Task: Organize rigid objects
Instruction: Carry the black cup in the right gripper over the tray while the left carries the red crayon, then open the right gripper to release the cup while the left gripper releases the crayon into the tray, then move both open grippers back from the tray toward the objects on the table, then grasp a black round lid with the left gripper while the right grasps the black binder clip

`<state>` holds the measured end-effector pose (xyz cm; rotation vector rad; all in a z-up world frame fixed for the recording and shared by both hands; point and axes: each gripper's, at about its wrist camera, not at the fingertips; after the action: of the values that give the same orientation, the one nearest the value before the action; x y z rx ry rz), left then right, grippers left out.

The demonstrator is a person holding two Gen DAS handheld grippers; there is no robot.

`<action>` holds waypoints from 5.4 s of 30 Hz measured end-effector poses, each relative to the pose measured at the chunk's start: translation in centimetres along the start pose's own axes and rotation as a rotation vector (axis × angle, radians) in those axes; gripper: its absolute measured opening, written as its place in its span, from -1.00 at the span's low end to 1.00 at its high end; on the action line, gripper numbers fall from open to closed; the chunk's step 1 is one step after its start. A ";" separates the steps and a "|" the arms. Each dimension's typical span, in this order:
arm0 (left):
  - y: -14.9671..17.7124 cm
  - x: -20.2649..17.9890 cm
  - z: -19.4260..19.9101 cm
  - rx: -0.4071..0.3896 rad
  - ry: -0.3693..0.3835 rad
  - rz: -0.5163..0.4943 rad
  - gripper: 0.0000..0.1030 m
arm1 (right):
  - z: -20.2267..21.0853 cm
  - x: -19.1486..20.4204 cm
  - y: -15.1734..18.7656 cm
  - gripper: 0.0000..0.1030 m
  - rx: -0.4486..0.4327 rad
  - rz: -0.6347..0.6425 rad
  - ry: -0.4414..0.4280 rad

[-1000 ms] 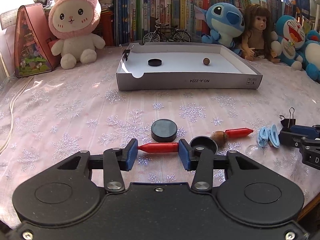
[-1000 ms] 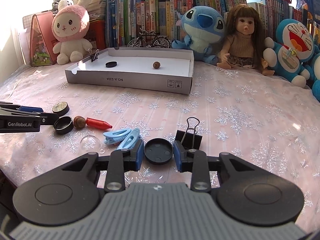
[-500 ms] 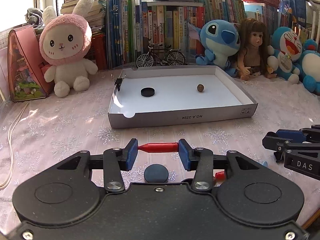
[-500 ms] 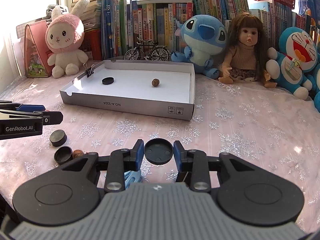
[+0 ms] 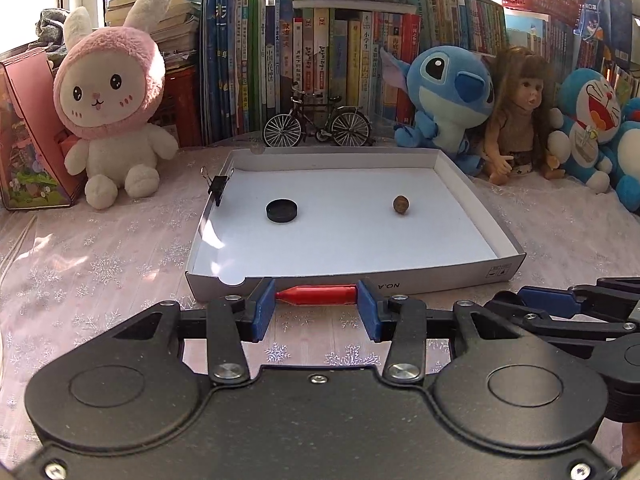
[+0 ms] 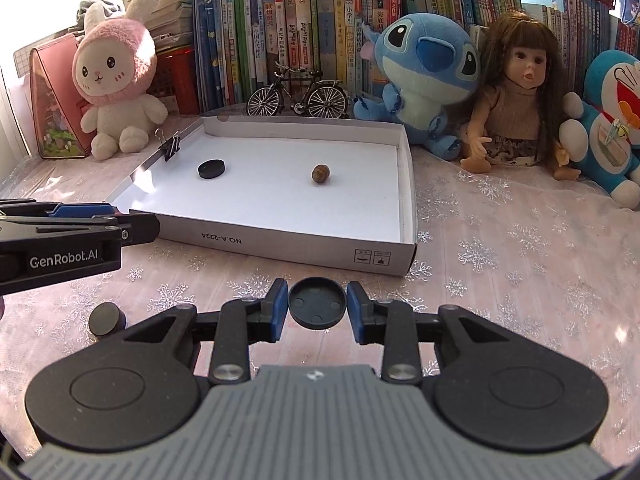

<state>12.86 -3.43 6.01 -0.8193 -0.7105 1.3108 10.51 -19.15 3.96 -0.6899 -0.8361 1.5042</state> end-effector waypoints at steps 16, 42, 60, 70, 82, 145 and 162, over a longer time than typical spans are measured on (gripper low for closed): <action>-2.6 -0.2 -6.1 0.057 -0.061 0.028 -0.18 | -4.8 0.3 -3.8 -0.28 0.009 -0.004 0.034; -6.6 3.7 -14.0 0.230 0.036 0.100 -0.18 | -12.2 -2.8 -8.1 -0.27 0.164 -0.138 0.047; -4.8 3.4 -15.5 0.198 -0.022 0.025 -0.18 | -14.0 -1.0 -7.6 -0.26 0.171 -0.062 0.035; -4.4 3.0 -15.6 0.165 -0.041 0.001 -0.12 | -14.3 -0.7 -7.3 -0.21 0.161 -0.049 0.035; -4.3 2.7 -12.5 0.110 -0.029 -0.044 0.53 | -11.8 -1.4 -7.2 0.28 0.101 -0.069 0.009; 8.9 4.9 5.0 0.015 0.090 0.008 0.02 | 5.9 -4.5 8.5 0.76 -0.192 0.055 0.111; 10.4 3.2 4.1 -0.032 0.043 -0.026 -0.05 | 4.8 -4.2 10.1 0.65 -0.153 0.007 0.113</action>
<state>4.32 0.86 -0.51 -0.8592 -0.7067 1.2579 1.29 -24.09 -1.86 -0.8835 -0.8691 1.4037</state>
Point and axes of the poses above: each gripper's, at about its wrist camera, not at the fingertips, and z roughly against the way its jaws point, x to its left, y to its underside, and after that the axes turned 7 degrees about -x, right-handed
